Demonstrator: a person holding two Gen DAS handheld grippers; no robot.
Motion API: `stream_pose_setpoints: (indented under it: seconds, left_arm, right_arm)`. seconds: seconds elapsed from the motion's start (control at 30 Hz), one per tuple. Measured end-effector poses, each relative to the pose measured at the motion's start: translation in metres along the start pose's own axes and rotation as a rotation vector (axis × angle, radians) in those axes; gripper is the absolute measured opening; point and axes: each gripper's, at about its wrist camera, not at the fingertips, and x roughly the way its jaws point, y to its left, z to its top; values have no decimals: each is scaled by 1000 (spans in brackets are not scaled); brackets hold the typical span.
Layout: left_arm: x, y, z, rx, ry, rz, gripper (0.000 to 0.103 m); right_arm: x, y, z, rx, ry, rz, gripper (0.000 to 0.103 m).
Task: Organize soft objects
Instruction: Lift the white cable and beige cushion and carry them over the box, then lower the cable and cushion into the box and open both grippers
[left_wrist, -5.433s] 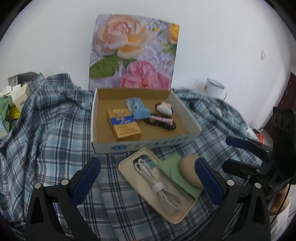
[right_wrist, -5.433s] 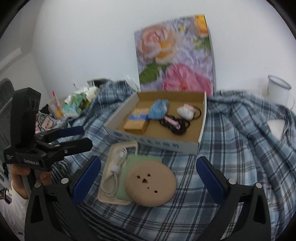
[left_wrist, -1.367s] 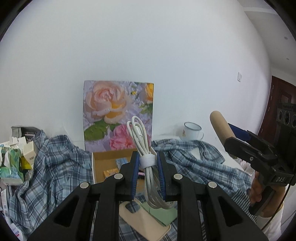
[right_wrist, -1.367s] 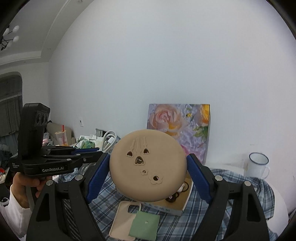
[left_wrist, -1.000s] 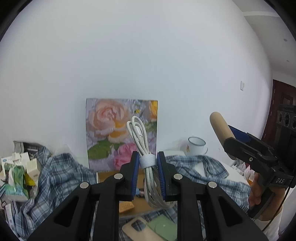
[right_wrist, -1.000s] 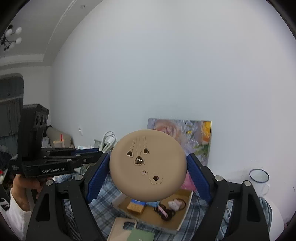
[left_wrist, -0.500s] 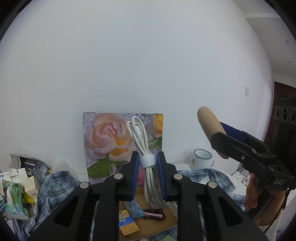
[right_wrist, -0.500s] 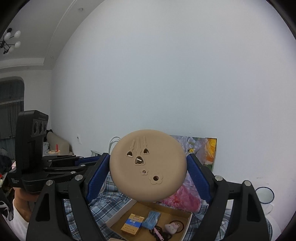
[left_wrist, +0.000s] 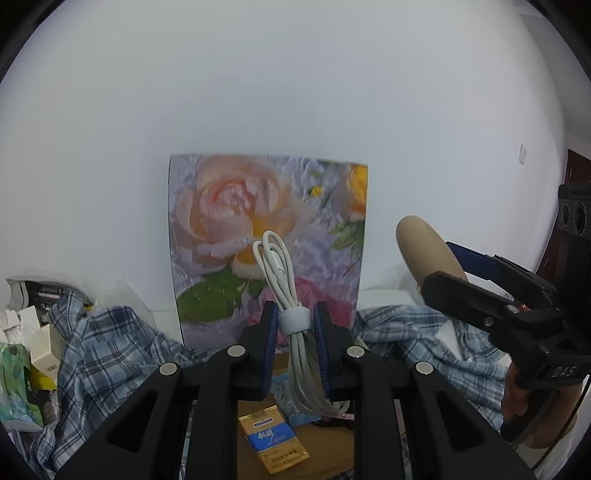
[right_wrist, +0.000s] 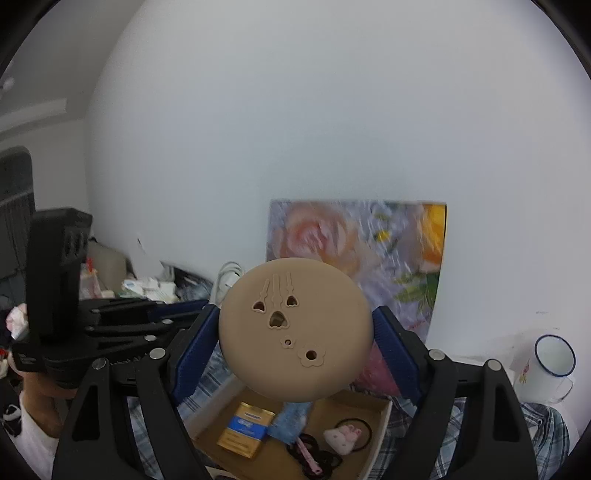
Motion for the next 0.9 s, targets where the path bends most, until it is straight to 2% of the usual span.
stream_pose_setpoints:
  seconds: [0.23,0.77,0.9]
  left_arm:
    - [25,3,-12,5,64,6,21]
    - [71,20,-37,-9,210,30,21]
    - [84,26,-46,-38,254,10,21]
  right_arm:
    - [28,-11,-15,21,62,3,82]
    - [66,-23,-42,57,137,-8,82]
    - [76,-28,-48,72,164,-10,82]
